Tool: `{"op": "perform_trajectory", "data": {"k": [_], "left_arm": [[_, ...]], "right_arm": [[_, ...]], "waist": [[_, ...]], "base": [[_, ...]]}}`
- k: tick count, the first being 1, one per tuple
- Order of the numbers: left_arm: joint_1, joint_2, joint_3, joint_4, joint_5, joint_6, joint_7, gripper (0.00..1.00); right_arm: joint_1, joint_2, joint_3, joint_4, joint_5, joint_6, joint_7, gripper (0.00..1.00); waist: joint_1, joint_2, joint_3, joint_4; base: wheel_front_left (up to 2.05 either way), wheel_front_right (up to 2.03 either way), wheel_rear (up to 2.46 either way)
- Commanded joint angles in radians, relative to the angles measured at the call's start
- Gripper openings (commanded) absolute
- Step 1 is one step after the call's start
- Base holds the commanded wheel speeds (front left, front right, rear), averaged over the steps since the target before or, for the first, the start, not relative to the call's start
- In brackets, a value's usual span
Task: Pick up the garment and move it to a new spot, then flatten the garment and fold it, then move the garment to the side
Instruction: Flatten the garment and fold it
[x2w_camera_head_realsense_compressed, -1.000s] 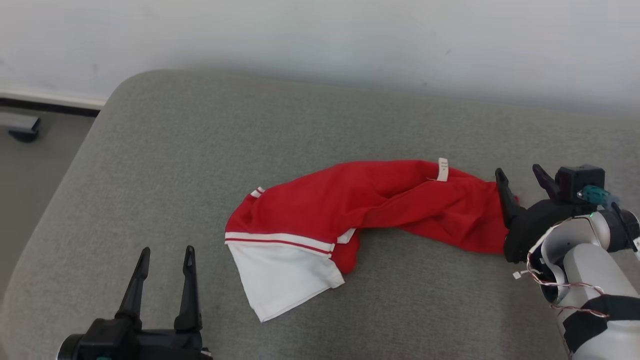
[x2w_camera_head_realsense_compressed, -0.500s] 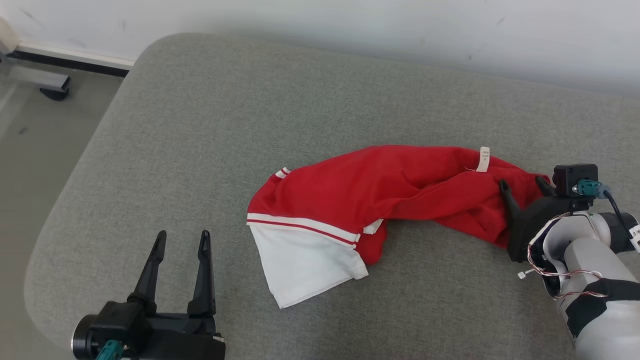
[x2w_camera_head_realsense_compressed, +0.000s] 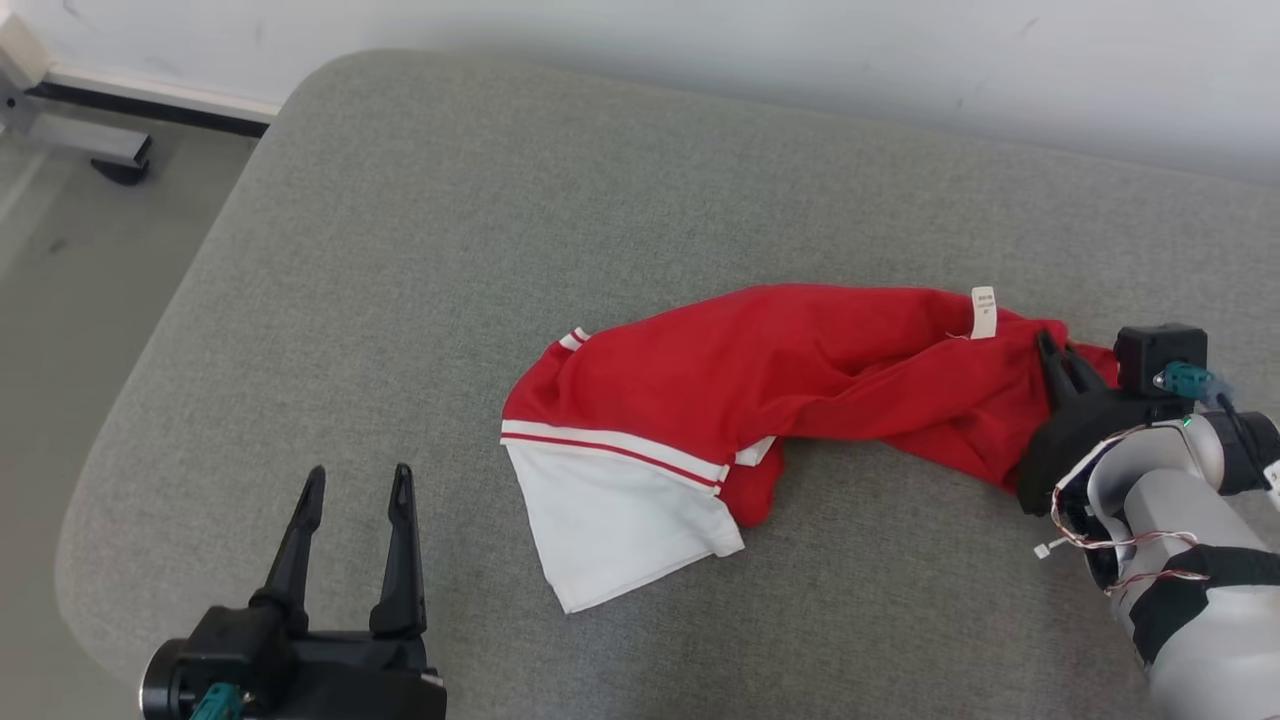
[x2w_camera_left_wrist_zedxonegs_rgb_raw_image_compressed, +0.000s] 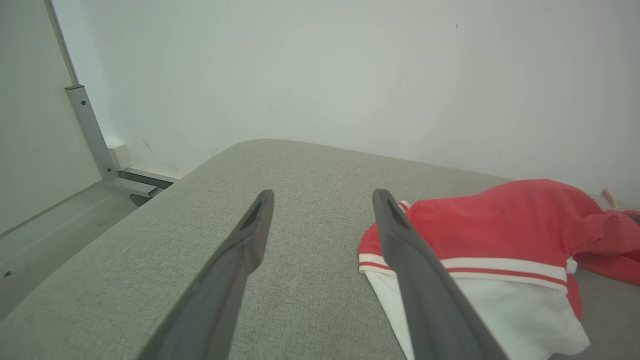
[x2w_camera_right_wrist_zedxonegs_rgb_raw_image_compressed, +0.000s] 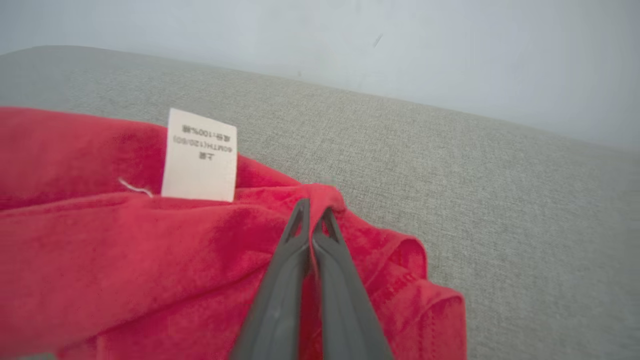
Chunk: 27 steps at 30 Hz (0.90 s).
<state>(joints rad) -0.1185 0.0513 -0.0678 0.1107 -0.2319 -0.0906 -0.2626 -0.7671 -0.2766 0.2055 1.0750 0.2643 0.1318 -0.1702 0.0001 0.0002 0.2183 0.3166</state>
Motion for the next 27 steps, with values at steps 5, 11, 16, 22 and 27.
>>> {"op": "perform_trajectory", "data": {"k": [5, 11, 16, 22, 27], "left_arm": [[0.046, -0.001, 0.019, 0.008, 0.011, 0.004, -0.003, 1.00], [0.096, -0.001, 0.046, 0.006, 0.020, 0.008, -0.003, 1.00], [0.128, -0.002, 0.063, 0.000, 0.022, 0.009, -0.003, 1.00], [0.152, -0.001, 0.065, -0.003, 0.022, 0.011, -0.003, 1.00], [0.150, -0.001, 0.068, -0.001, 0.025, 0.013, -0.003, 1.00]], "right_arm": [[0.059, -0.003, 0.058, -0.049, 0.027, -0.003, -0.081, 0.00], [0.201, -0.038, 0.109, -0.263, 0.055, -0.003, -0.095, 0.00], [0.354, -0.067, 0.106, -0.456, 0.061, -0.003, -0.094, 0.00], [0.569, -0.078, 0.063, -0.674, 0.038, -0.003, -0.094, 0.00], [0.680, -0.060, 0.041, -0.758, 0.035, -0.003, -0.094, 0.00]], "waist": [[-0.0001, -0.0002, -0.081, -0.069], [-0.0001, -0.0002, -0.137, -0.132], [-0.0001, -0.0002, -0.155, -0.173], [-0.0001, -0.0002, -0.158, -0.222], [-0.0001, -0.0002, -0.161, -0.246]], "base": [[0.00, 0.00, 0.00], [0.00, 0.00, 0.00], [0.00, 0.00, 0.00], [0.00, 0.00, 0.00], [0.00, 0.00, 0.00]]}}
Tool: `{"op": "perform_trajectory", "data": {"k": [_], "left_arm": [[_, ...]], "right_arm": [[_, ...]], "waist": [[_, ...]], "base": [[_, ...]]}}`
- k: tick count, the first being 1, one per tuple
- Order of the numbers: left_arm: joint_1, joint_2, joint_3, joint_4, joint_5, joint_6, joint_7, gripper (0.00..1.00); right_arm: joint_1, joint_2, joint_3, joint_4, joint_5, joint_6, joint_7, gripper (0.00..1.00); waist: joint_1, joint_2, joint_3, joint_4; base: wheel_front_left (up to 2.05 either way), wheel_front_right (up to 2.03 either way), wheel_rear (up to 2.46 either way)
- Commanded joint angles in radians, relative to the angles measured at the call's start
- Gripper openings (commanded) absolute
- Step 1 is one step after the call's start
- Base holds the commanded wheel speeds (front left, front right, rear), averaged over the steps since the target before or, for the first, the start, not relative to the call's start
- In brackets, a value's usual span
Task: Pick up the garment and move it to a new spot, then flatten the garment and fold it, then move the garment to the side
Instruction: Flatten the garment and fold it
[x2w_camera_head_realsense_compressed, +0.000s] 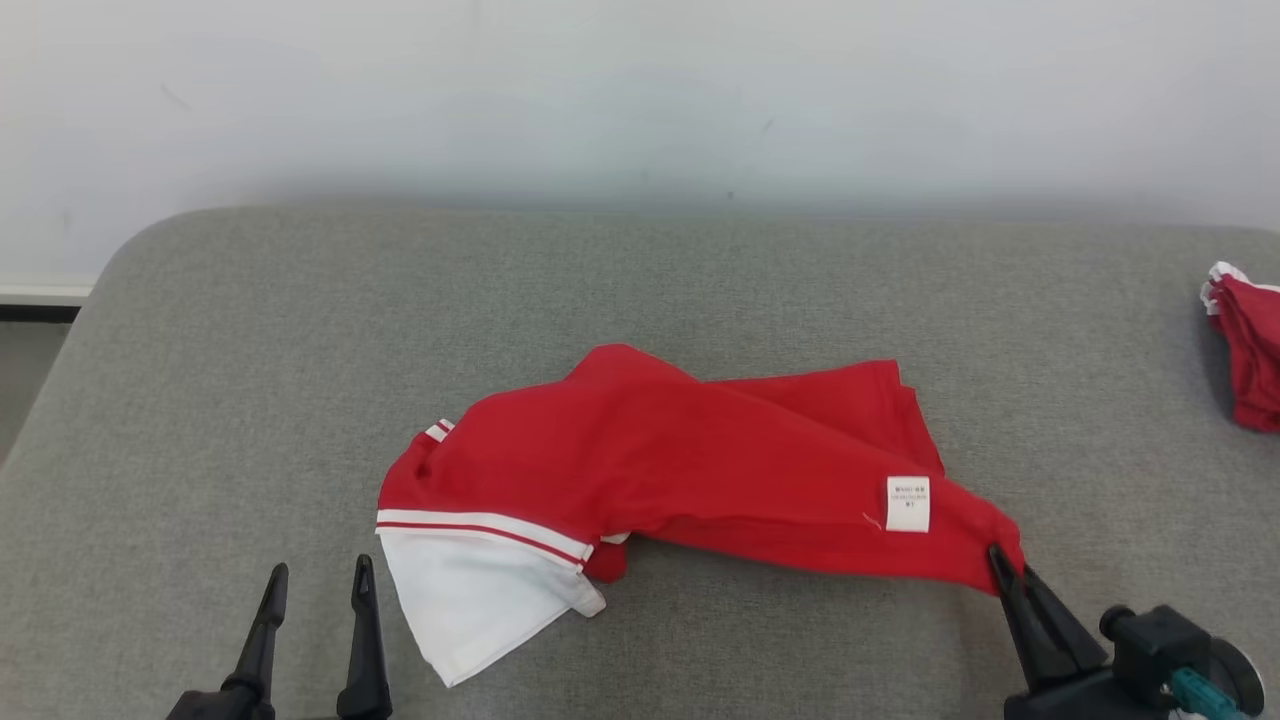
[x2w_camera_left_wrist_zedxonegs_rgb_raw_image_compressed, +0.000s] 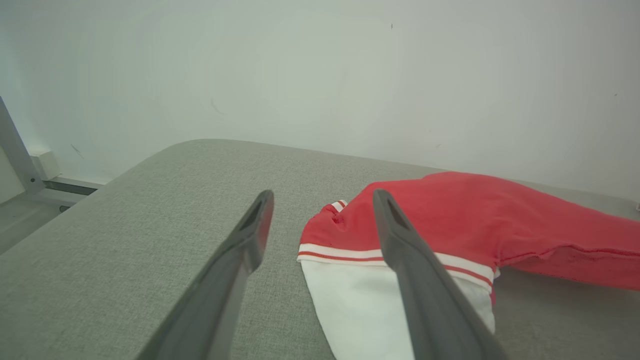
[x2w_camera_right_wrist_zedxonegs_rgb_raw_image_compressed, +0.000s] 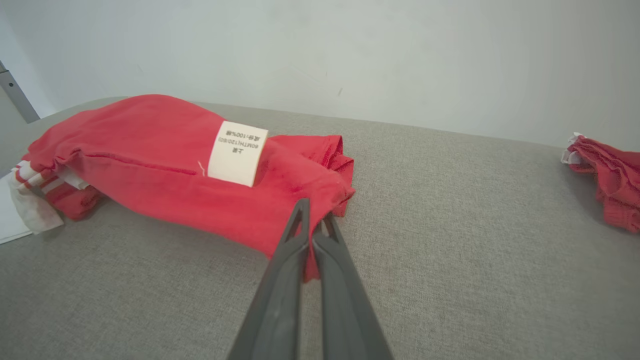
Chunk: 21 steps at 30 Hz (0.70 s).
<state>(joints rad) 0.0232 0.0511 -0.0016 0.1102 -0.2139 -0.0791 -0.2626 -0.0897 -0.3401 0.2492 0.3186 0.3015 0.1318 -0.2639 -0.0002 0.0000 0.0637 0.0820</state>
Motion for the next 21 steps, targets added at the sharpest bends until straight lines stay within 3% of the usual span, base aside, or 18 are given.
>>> {"op": "perform_trajectory", "data": {"k": [1, 2, 3, 4, 21], "left_arm": [[0.011, -0.001, 0.003, 0.003, 0.009, 0.001, -0.003, 1.00], [0.012, -0.001, 0.003, 0.004, 0.009, 0.000, -0.003, 1.00], [0.015, -0.001, 0.003, 0.006, 0.009, -0.001, -0.003, 1.00], [0.018, -0.001, 0.003, 0.010, 0.010, -0.002, -0.003, 1.00], [0.072, -0.001, 0.050, -0.006, 0.033, -0.010, -0.003, 1.00]], "right_arm": [[0.036, 0.012, -0.015, -0.006, 0.001, -0.003, 0.000, 0.00], [0.045, 0.018, -0.022, -0.013, 0.005, -0.003, 0.000, 0.00], [0.057, 0.024, -0.031, -0.016, 0.007, -0.003, 0.000, 0.22], [0.073, 0.028, -0.037, -0.011, 0.008, -0.003, 0.000, 1.00], [0.216, 0.129, -0.222, -0.150, -0.034, -0.003, 0.000, 1.00]], "waist": [[0.0002, 0.0000, -0.012, -0.017], [0.0002, 0.0000, -0.015, -0.019], [0.0002, 0.0000, -0.019, -0.021], [0.0002, 0.0000, -0.023, -0.022], [0.0002, 0.0000, -0.097, -0.022]], "base": [[0.00, 0.00, 0.00], [0.00, 0.00, 0.00], [0.00, 0.00, 0.00], [0.00, 0.00, 0.00], [0.00, 0.00, 0.00]]}}
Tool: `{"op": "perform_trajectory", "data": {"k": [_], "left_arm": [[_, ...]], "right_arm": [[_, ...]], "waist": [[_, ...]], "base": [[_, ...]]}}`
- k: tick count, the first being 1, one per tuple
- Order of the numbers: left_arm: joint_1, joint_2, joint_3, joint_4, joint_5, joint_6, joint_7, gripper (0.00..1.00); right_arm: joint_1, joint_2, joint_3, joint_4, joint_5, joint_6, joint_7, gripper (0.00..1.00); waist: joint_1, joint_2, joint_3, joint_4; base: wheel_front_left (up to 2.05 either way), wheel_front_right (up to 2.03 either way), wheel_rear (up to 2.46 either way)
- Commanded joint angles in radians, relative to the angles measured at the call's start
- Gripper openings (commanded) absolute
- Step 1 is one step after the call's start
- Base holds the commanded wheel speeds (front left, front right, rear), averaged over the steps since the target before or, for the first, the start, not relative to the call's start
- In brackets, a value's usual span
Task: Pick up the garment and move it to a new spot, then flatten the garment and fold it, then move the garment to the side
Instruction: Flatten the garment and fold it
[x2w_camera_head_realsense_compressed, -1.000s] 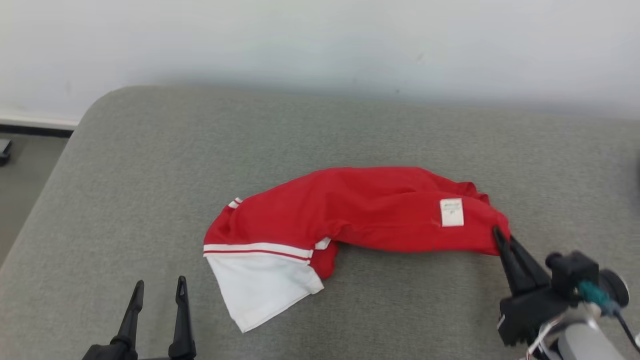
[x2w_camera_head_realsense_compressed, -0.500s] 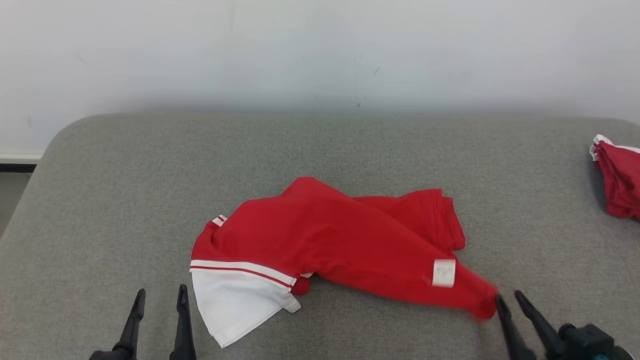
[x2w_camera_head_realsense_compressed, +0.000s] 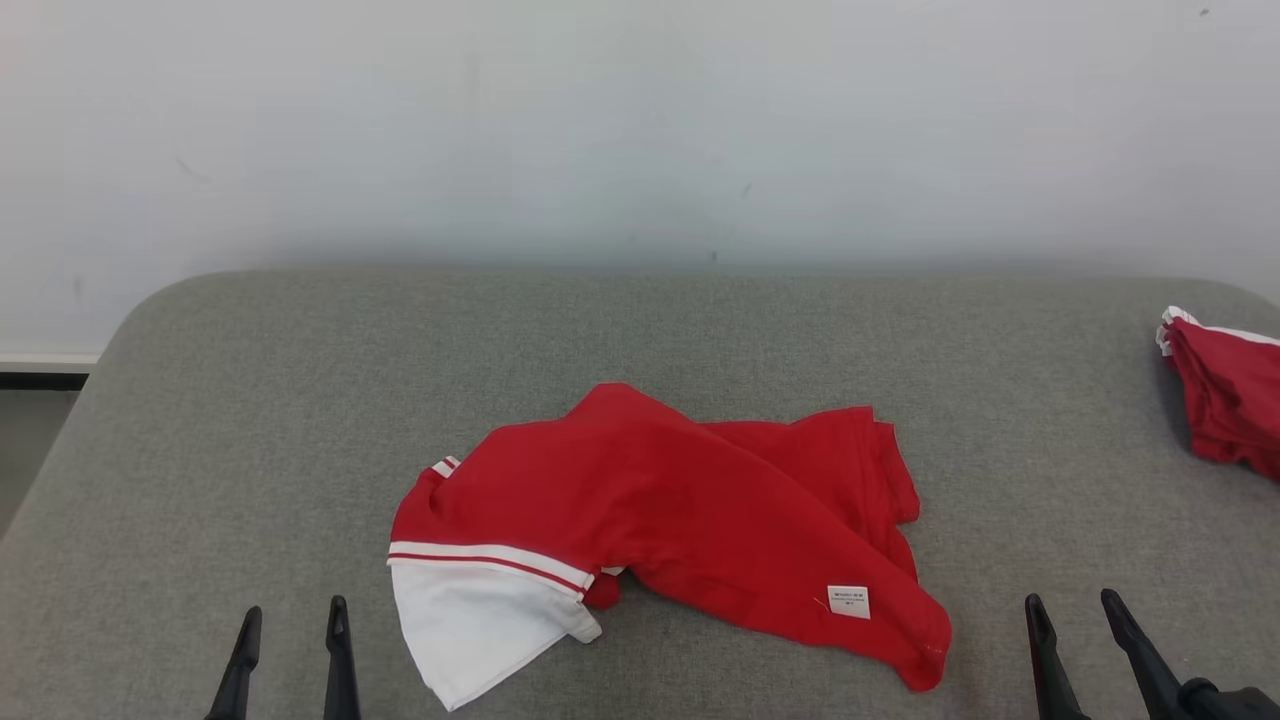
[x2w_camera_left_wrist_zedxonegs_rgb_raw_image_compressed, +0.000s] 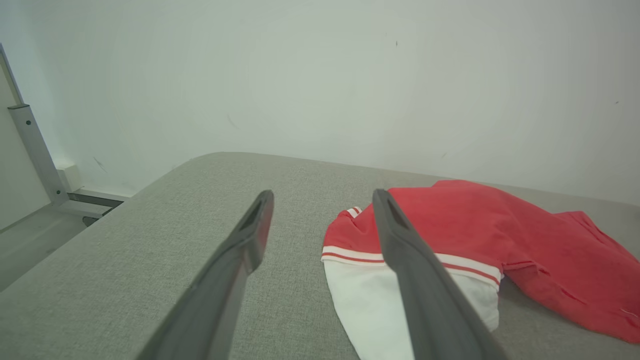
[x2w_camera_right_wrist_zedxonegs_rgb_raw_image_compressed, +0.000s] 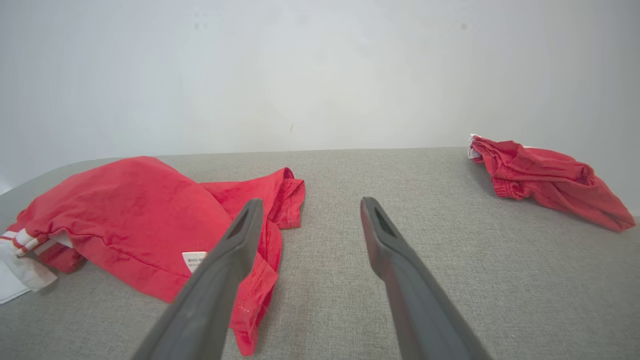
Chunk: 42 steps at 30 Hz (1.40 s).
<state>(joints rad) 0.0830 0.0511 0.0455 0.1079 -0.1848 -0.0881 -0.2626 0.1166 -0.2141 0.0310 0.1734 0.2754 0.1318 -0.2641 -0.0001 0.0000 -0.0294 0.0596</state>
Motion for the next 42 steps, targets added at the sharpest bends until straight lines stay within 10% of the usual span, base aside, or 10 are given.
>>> {"op": "perform_trajectory", "data": {"k": [1, 42], "left_arm": [[0.015, -0.001, 0.005, -0.007, 0.007, -0.002, -0.003, 1.00], [0.029, 0.030, 0.020, 0.002, 0.063, -0.021, -0.003, 1.00]], "right_arm": [[0.015, 0.010, -0.009, -0.017, -0.010, -0.003, 0.000, 1.00], [0.098, 0.103, -0.039, -0.099, -0.065, -0.003, 0.007, 1.00]], "waist": [[0.0001, 0.0000, -0.006, 0.002], [0.0001, 0.0000, -0.033, 0.021]], "base": [[0.00, 0.00, 0.00], [0.00, 0.00, 0.00]]}}
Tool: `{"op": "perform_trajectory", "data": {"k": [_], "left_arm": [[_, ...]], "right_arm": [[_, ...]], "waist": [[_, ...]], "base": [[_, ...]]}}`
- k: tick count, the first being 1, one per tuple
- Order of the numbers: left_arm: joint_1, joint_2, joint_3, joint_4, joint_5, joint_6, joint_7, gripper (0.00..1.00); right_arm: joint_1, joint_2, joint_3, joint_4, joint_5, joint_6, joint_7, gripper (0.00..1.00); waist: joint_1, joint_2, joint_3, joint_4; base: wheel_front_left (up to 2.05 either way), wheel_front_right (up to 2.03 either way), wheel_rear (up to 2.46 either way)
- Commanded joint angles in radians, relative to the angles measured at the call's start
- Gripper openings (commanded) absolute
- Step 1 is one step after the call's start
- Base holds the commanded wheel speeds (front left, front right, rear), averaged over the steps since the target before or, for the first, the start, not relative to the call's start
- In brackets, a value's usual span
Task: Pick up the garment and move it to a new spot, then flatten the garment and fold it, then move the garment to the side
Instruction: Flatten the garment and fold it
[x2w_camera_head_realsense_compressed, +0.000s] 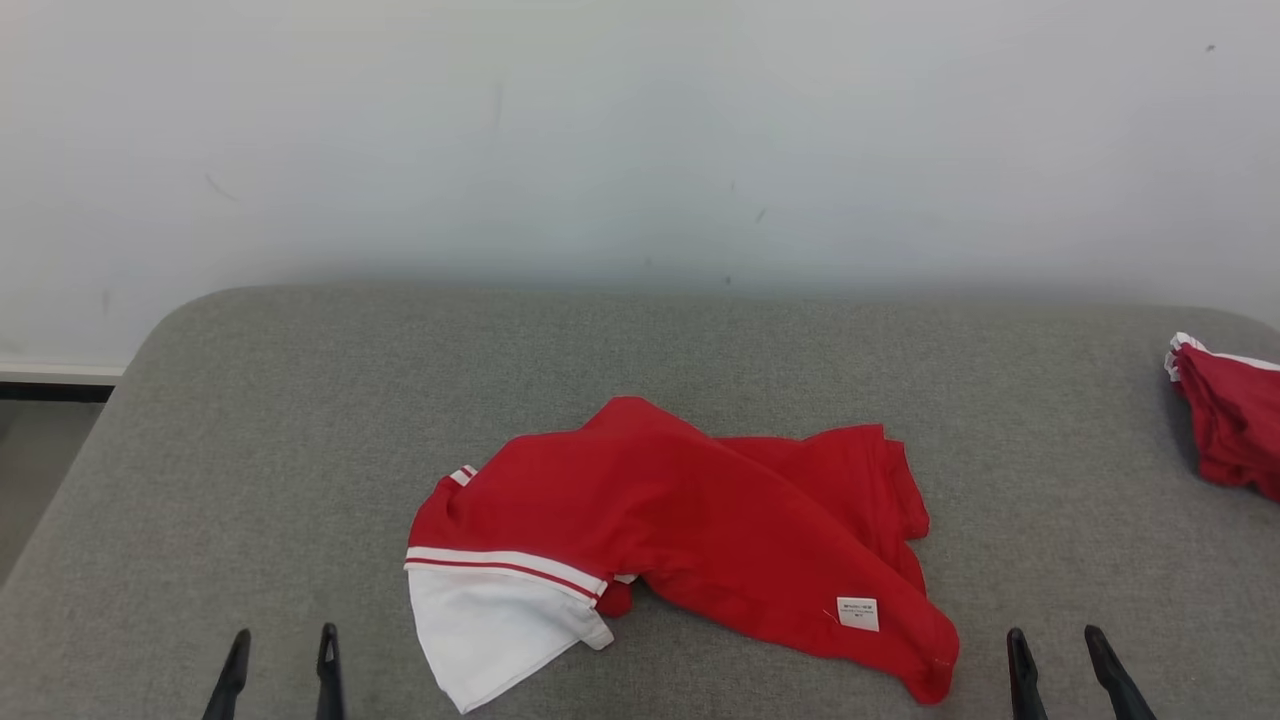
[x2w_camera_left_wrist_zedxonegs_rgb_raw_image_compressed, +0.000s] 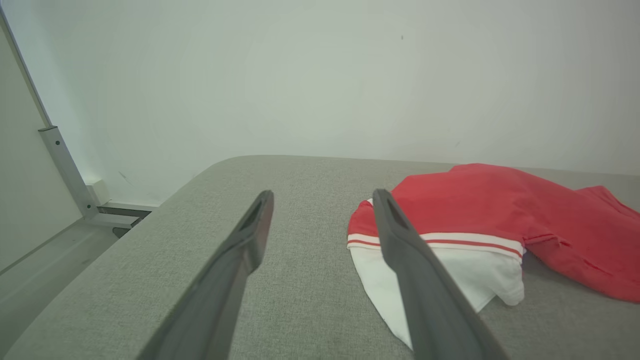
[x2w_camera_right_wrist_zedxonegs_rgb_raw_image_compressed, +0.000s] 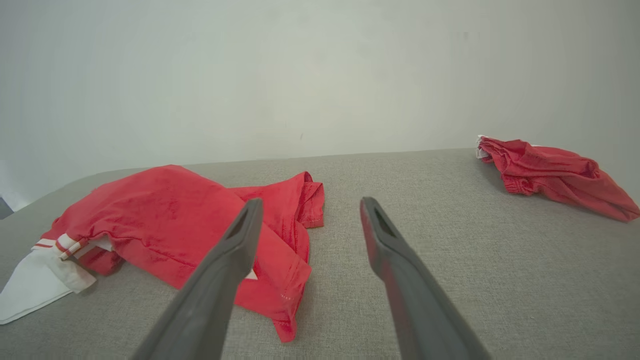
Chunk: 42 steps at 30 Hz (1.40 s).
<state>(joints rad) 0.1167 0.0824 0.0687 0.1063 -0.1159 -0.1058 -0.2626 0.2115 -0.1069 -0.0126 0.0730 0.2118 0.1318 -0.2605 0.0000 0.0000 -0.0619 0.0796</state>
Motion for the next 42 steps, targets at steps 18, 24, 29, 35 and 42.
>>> {"op": "perform_trajectory", "data": {"k": [18, 24, 29, 35, 42], "left_arm": [[-0.094, 0.019, -0.145, 0.281, -0.103, -0.024, 0.016, 1.00], [-0.159, 0.034, -0.223, 0.420, -0.173, -0.025, 0.016, 1.00], [-0.223, 0.043, -0.282, 0.506, -0.228, -0.025, 0.007, 1.00], [-0.304, 0.052, -0.333, 0.624, -0.270, -0.024, 0.000, 1.00], [-0.364, 0.042, -0.361, 0.725, -0.298, -0.024, -0.001, 1.00]], "right_arm": [[-0.078, -0.045, 0.096, 0.167, 0.016, -0.003, 0.045, 1.00], [-0.140, -0.042, 0.139, 0.281, 0.029, -0.003, 0.031, 1.00], [-0.203, -0.034, 0.168, 0.364, 0.035, -0.003, 0.019, 1.00], [-0.280, -0.033, 0.210, 0.451, 0.047, -0.003, 0.004, 1.00], [-0.325, -0.028, 0.236, 0.501, 0.064, -0.003, -0.005, 1.00]], "waist": [[0.0000, 0.0000, 0.039, -0.013], [0.0000, 0.0000, 0.059, -0.019], [0.0000, 0.0000, 0.078, -0.023], [0.0000, 0.0000, 0.105, -0.025], [0.0000, 0.0000, 0.124, -0.030]], "base": [[0.00, 0.00, 0.00], [0.00, 0.00, 0.00], [0.00, 0.00, 0.00], [0.00, 0.00, 0.00], [0.00, 0.00, 0.00]]}}
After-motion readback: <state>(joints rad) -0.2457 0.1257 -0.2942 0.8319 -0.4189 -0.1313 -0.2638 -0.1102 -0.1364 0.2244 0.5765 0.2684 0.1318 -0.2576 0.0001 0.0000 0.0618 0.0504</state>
